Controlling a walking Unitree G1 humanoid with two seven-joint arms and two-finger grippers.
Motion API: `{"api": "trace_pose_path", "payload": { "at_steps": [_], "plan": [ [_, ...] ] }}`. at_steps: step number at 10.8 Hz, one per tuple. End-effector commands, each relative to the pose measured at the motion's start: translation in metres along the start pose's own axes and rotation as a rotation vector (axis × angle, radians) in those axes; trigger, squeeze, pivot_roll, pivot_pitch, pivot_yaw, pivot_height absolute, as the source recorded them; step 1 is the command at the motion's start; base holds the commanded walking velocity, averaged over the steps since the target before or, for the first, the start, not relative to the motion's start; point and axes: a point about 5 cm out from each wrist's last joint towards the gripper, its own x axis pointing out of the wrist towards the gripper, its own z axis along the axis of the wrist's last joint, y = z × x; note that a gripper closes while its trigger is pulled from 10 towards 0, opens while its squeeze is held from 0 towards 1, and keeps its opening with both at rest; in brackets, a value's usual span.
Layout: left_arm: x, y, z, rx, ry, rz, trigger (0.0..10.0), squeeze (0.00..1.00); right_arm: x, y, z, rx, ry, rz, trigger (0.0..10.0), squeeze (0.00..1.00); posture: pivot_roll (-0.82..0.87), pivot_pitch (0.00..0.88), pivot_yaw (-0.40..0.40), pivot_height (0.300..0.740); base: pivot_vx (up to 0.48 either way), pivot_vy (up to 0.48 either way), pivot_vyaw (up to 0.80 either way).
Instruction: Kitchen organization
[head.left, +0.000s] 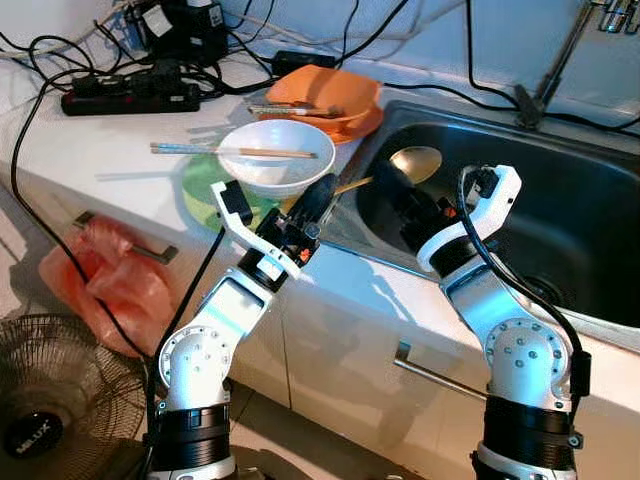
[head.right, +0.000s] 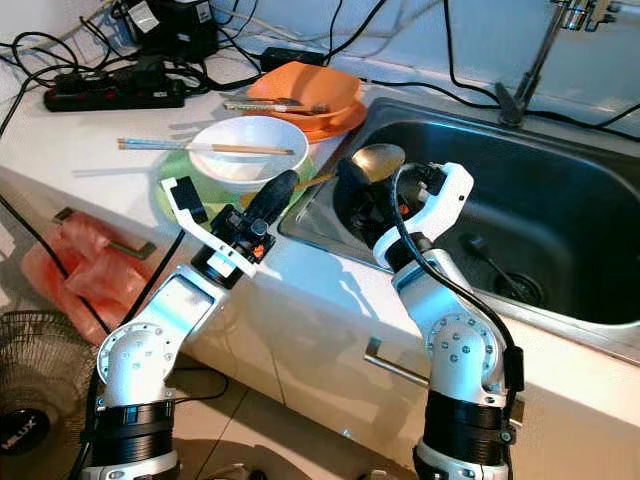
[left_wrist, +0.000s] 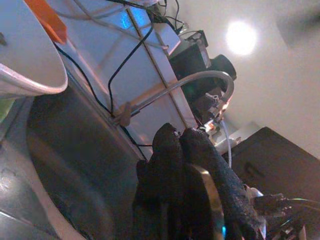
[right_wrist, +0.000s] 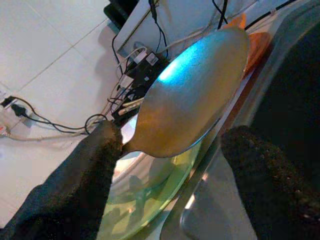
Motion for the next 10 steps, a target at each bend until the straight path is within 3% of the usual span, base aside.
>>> {"api": "trace_pose_path", "payload": {
  "at_steps": [1, 10],
  "plan": [
    [-0.0011, -0.002, -0.0017, -0.015, 0.008, -0.012, 0.0, 0.0, -0.0002, -0.0026, -0.0005, -0.009, -0.008, -0.017, 0.0, 0.0, -0.01, 0.063, 0.01, 0.74, 0.0, 0.0, 0.0],
    [-0.0053, 0.0011, -0.0075, -0.029, 0.028, 0.005, 0.0, 0.0, 0.0002, -0.0021, 0.0031, -0.005, -0.035, -0.033, 0.0, 0.0, -0.02, 0.068, 0.003, 0.74, 0.0, 0.0, 0.0]
  ]
}}
